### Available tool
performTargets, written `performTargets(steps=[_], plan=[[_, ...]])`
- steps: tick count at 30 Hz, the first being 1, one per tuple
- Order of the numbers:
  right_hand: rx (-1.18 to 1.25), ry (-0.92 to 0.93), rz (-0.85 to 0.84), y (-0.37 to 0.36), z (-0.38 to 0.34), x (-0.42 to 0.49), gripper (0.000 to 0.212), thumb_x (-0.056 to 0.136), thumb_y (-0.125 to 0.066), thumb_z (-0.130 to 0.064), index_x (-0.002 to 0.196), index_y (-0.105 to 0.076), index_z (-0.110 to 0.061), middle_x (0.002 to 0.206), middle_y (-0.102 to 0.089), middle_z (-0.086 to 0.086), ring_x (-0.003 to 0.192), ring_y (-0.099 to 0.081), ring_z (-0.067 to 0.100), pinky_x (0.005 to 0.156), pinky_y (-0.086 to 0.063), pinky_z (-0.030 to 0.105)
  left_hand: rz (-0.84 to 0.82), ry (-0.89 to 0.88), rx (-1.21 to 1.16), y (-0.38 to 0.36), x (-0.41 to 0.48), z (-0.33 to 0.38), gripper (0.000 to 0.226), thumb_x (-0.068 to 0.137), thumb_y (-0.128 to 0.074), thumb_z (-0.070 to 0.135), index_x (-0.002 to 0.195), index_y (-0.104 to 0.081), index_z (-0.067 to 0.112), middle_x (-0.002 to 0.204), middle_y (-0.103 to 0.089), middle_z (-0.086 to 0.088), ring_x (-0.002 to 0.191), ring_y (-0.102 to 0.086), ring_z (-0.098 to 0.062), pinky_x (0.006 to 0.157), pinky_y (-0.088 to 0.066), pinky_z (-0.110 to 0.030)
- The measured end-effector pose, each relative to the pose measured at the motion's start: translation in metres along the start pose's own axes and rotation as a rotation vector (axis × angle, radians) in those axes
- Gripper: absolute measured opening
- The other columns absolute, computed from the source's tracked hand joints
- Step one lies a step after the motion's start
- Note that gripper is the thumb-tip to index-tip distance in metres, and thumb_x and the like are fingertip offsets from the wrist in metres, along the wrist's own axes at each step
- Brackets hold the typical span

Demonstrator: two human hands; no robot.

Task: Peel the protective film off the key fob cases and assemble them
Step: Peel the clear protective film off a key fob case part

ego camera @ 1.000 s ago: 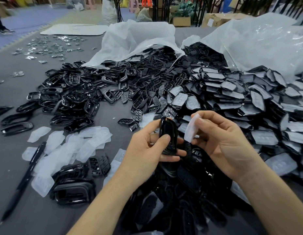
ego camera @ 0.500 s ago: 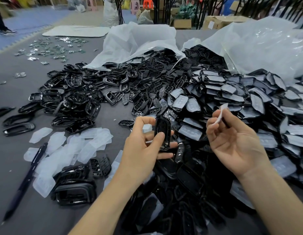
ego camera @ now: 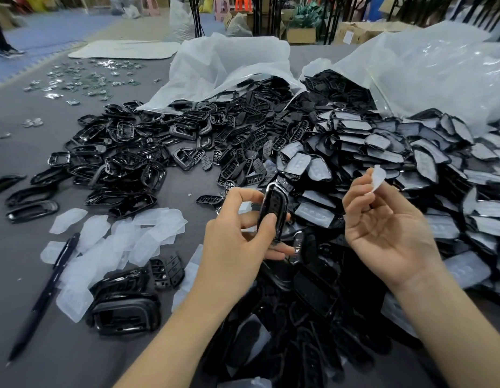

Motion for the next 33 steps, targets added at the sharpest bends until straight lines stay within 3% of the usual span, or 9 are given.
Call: performTargets(steps=[6,14,17,20,22,24,27,30,33], plan=[[-0.041,0.002,-0.006,0.001,0.0,0.001,0.02,0.082,-0.06,-0.015,0.069,-0.072,-0.005,0.071,-0.063,-0.002,0.058,-0.061,0.005,0.051,-0.049,0.011,0.066,-0.157,0.153,-0.001,-0.001,-0.003,0.024,0.09,-0.063,0.007,0.083,-0.046,0.022,0.064,-0.07,0.004,0.059,-0.072,-0.017,0.056,-0.059,-0.029],[-0.072,0.004,0.012,0.0,0.001,-0.001,0.02,0.084,-0.06,-0.015,0.07,-0.07,-0.006,0.074,-0.063,-0.002,0.057,-0.06,0.006,0.05,-0.049,0.012,0.034,-0.049,-0.109,-0.002,0.002,0.001,0.017,0.091,-0.059,0.001,0.081,-0.047,0.008,0.069,-0.069,-0.014,0.061,-0.072,-0.027,0.054,-0.056,-0.025],[-0.251,0.044,-0.011,-0.001,0.003,-0.001,0.003,0.077,-0.061,-0.012,0.08,-0.063,-0.013,0.074,-0.064,-0.001,0.054,-0.055,0.006,0.045,-0.045,0.014,0.01,-0.029,-0.136,-0.002,0.001,0.003,0.012,0.09,-0.059,0.001,0.084,-0.049,0.004,0.074,-0.07,-0.017,0.059,-0.071,-0.026,0.053,-0.056,-0.024],[-0.729,0.149,-0.048,0.001,0.009,-0.003,0.013,0.072,-0.063,-0.008,0.077,-0.062,-0.02,0.069,-0.064,0.0,0.048,-0.05,0.008,0.041,-0.04,0.017,-0.003,-0.032,-0.133,-0.002,0.001,0.002,0.008,0.09,-0.059,0.0,0.087,-0.052,0.004,0.074,-0.069,-0.019,0.057,-0.071,-0.025,0.053,-0.055,-0.024],[-0.997,0.228,-0.068,0.002,0.016,-0.006,0.022,0.08,-0.063,-0.002,0.071,-0.064,-0.022,0.066,-0.061,0.0,0.046,-0.047,0.009,0.04,-0.039,0.019,-0.007,-0.037,-0.126,-0.002,0.0,0.002,0.008,0.089,-0.06,0.0,0.088,-0.056,0.006,0.073,-0.068,-0.019,0.056,-0.07,-0.024,0.053,-0.056,-0.024],[-1.063,0.253,-0.075,0.003,0.019,-0.008,0.025,0.084,-0.061,-0.001,0.071,-0.066,-0.021,0.064,-0.058,0.001,0.044,-0.045,0.01,0.039,-0.037,0.021,-0.017,-0.04,-0.112,-0.002,0.0,0.002,0.009,0.089,-0.061,0.0,0.088,-0.059,0.009,0.071,-0.07,-0.013,0.054,-0.07,-0.022,0.052,-0.056,-0.024],[-1.005,0.175,-0.145,0.001,0.018,-0.01,0.009,0.078,-0.064,-0.025,0.074,-0.07,-0.02,0.067,-0.062,0.001,0.051,-0.053,0.012,0.042,-0.041,0.023,-0.025,-0.034,-0.088,-0.002,0.0,0.002,0.014,0.087,-0.063,-0.001,0.086,-0.063,0.013,0.067,-0.07,-0.001,0.05,-0.068,-0.019,0.049,-0.054,-0.021],[-1.067,0.151,-0.181,0.002,0.019,-0.011,0.026,0.071,-0.071,-0.039,0.074,-0.071,-0.013,0.061,-0.06,0.003,0.051,-0.055,0.012,0.046,-0.044,0.021,-0.029,-0.041,-0.04,-0.002,0.001,0.0,0.015,0.086,-0.065,0.0,0.088,-0.068,0.014,0.065,-0.068,-0.003,0.048,-0.066,-0.017,0.047,-0.051,-0.019],[-1.153,0.173,-0.121,0.004,0.023,-0.01,0.024,0.059,-0.074,-0.04,0.066,-0.07,-0.018,0.063,-0.051,0.008,0.056,-0.049,0.014,0.052,-0.045,0.02,-0.015,-0.034,-0.061,-0.002,0.002,0.001,0.014,0.085,-0.066,0.001,0.094,-0.071,0.011,0.065,-0.069,-0.007,0.049,-0.066,-0.016,0.05,-0.052,-0.019]])
Point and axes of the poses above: each hand's wrist, its own x-axis towards the middle knuckle, its own y-axis out of the back of the hand, z = x × y, the point moved 1 cm from there along x, towards the middle knuckle
